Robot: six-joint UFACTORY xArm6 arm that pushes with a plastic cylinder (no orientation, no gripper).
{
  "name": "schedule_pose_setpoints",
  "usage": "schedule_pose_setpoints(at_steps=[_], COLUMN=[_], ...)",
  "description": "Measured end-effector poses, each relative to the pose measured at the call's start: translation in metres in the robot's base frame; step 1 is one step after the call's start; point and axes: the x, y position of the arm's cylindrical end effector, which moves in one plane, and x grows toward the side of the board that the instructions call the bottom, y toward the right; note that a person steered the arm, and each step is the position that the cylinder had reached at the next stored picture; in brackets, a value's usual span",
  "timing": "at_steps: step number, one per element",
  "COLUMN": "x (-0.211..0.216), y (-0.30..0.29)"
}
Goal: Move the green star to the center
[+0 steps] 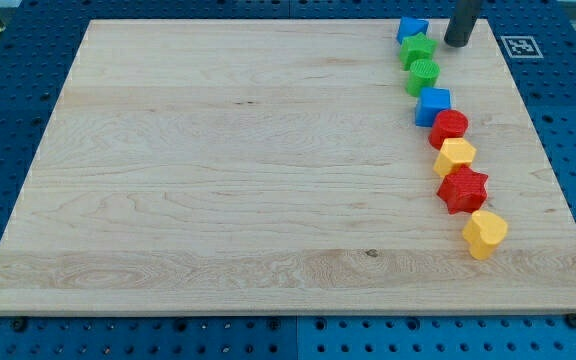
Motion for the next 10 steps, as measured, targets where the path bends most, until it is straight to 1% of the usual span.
schedule_pose_setpoints(at_steps=[2,4,6,7,9,10], x=[0.015,0.017,0.020,0.033,0.075,0.091], y=[-0.003,-0.017,-0.059,-0.080,-0.100,-0.127])
